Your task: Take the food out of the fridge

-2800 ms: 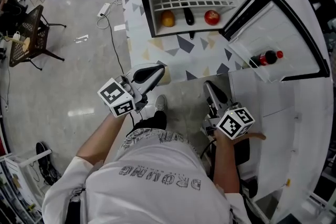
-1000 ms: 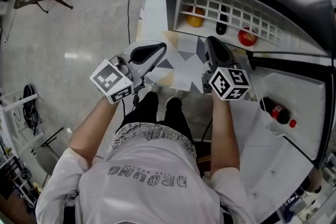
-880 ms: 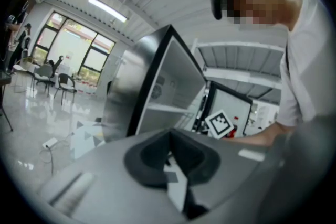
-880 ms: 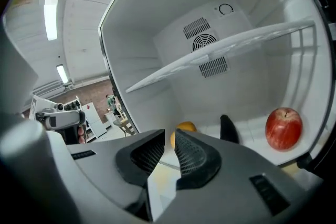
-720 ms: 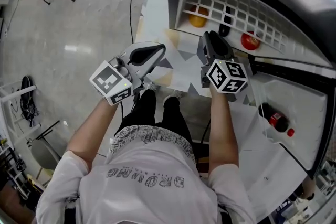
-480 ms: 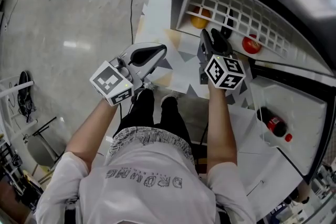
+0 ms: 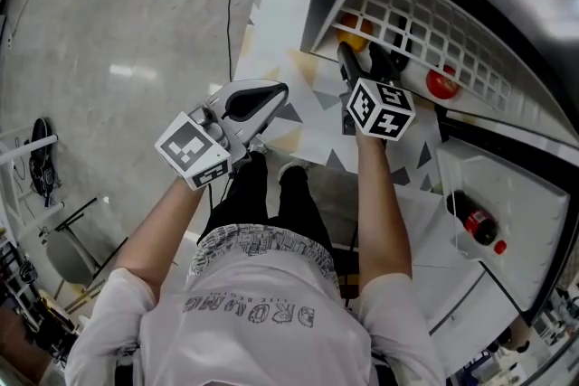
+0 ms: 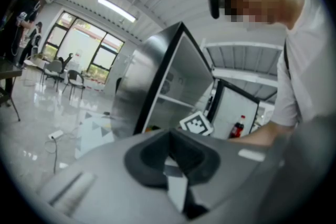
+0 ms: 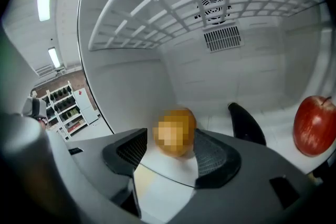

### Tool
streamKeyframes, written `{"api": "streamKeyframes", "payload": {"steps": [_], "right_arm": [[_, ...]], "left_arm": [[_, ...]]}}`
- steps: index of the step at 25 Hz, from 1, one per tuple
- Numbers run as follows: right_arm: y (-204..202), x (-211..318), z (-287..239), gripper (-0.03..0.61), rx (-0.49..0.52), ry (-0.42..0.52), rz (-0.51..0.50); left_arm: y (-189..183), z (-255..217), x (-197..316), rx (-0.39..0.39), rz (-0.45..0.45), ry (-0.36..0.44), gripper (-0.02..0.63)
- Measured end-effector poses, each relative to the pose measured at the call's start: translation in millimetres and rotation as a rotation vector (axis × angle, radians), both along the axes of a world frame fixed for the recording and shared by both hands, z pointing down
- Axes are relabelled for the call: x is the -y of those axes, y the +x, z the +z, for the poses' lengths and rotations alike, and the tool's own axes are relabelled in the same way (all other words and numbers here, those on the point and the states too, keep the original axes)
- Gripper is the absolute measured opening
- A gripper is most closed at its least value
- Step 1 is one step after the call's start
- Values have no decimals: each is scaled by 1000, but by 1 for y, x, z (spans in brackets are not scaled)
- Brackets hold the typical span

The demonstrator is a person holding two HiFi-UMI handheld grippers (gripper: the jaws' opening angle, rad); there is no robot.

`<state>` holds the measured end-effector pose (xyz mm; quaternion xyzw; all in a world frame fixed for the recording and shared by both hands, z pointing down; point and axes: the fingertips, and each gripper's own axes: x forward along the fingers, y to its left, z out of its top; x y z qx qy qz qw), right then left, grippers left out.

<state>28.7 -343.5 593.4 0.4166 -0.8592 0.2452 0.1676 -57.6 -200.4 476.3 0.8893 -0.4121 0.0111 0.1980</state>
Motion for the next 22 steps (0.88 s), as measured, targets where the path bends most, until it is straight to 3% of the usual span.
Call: {"api": "streamKeyframes", "payload": {"steps": [11,22], "right_arm": [[-8,11,14,261,-62,-17,36],[1,4,10,258,-47,-17,69]], "left_arm": [[-9,7,-3,-8,-8,-15,8],[-7,5,-7,-9,11,-14,8]]}}
